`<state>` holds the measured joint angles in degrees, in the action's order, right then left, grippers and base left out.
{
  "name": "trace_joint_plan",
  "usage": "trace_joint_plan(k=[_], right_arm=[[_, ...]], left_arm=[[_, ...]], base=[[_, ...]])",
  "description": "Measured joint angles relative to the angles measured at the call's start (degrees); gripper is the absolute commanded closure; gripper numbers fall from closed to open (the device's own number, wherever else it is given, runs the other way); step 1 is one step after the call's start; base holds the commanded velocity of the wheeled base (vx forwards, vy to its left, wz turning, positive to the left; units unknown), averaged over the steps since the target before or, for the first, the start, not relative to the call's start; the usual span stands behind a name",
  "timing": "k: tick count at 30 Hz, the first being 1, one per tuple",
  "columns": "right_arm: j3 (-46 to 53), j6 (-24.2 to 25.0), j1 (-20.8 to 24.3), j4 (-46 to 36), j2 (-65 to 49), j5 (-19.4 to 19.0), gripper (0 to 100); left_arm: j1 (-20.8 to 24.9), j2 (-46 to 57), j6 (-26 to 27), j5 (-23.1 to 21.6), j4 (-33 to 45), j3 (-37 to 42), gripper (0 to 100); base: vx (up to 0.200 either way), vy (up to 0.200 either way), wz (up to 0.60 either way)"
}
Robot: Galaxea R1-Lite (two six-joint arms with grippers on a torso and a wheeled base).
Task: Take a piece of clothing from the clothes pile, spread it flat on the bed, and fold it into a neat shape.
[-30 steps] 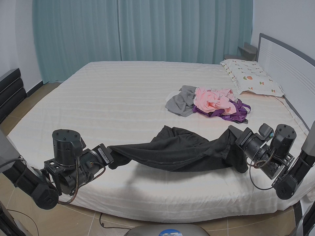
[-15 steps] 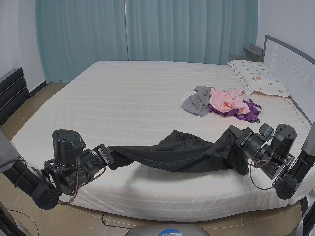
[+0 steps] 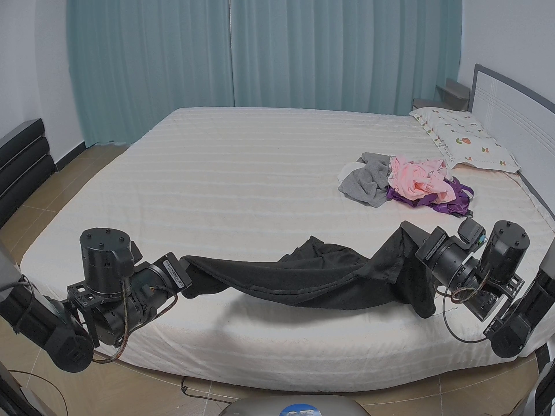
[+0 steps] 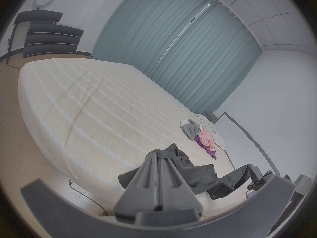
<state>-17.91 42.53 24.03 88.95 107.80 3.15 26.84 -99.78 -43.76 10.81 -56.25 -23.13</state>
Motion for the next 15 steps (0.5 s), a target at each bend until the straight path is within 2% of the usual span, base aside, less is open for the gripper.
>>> trace_joint_plan(k=[9, 15], right_arm=[[0.27, 0.05, 0.37, 0.00, 0.74, -0.02, 100], [-0.37, -0.13, -0.02, 0.02, 1.32, -0.06, 100]], left_arm=[[0.02, 0.66, -2.24, 0.07, 0.04, 0.87, 100], [-0.46, 0.69, -3.58, -0.01, 0.20, 0.87, 100]], base=[[0.000, 0.000, 0.00], [0.000, 0.200, 0.00]])
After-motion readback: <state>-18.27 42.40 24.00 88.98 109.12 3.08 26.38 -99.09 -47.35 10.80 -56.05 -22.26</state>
